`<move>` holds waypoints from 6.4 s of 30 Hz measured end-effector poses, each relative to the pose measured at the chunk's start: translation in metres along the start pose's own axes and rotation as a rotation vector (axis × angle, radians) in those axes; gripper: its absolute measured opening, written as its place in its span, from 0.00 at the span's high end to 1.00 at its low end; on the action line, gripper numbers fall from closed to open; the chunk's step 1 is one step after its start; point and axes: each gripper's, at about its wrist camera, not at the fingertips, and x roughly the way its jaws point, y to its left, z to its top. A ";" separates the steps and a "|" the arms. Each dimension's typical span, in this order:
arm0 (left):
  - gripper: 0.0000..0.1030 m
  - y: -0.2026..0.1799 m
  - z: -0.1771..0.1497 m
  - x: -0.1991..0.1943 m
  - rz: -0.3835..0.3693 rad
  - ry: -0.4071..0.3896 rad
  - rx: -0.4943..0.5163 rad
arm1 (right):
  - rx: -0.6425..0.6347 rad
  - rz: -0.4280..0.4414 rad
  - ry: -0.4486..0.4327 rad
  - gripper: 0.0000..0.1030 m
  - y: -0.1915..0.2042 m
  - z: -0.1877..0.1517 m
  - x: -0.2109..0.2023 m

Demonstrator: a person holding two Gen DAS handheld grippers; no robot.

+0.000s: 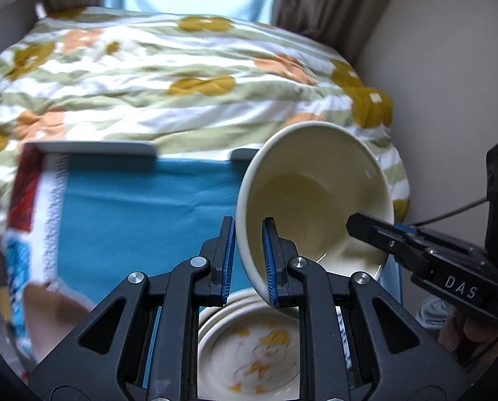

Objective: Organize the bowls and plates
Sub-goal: 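Carry the cream bowl and lower it into the mauve bowl, then open the right gripper and move it to the white bowl, then grasp the rim of the white bowl with the right gripper, then carry the white bowl and lower it into the cream bowl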

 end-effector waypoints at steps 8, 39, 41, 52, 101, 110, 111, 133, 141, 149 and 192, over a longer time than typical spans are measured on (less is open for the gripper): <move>0.86 0.073 -0.057 -0.070 0.116 -0.038 -0.145 | -0.168 0.088 0.047 0.85 0.088 -0.029 0.009; 0.86 0.257 -0.144 -0.008 0.104 0.245 -0.022 | -0.023 -0.050 0.254 0.85 0.189 -0.144 0.166; 0.86 0.254 -0.144 -0.004 0.107 0.249 -0.001 | -0.013 -0.057 0.244 0.85 0.188 -0.143 0.166; 0.86 0.249 -0.142 -0.003 0.120 0.259 0.047 | -0.023 -0.097 0.246 0.85 0.190 -0.144 0.166; 0.00 -0.009 -0.089 -0.110 0.009 -0.231 0.134 | -0.069 -0.121 -0.224 0.01 0.021 -0.138 -0.099; 0.00 -0.076 -0.039 -0.056 -0.075 -0.166 0.222 | 0.019 -0.198 -0.260 0.01 -0.054 -0.118 -0.120; 0.00 -0.083 -0.029 -0.047 -0.089 -0.151 0.243 | 0.067 -0.219 -0.281 0.01 -0.064 -0.112 -0.119; 0.58 -0.150 0.069 0.216 -0.277 0.294 0.530 | 0.738 -0.149 -0.185 0.60 -0.201 -0.038 0.017; 0.87 -0.152 0.065 0.241 -0.320 0.358 0.540 | 0.763 -0.207 -0.187 0.83 -0.210 -0.034 0.025; 0.89 -0.159 0.061 0.235 -0.284 0.343 0.582 | 0.755 -0.206 -0.190 0.83 -0.212 -0.034 0.025; 0.89 0.158 -0.115 -0.118 0.152 -0.035 -0.077 | -0.125 0.129 0.099 0.85 0.153 -0.098 0.054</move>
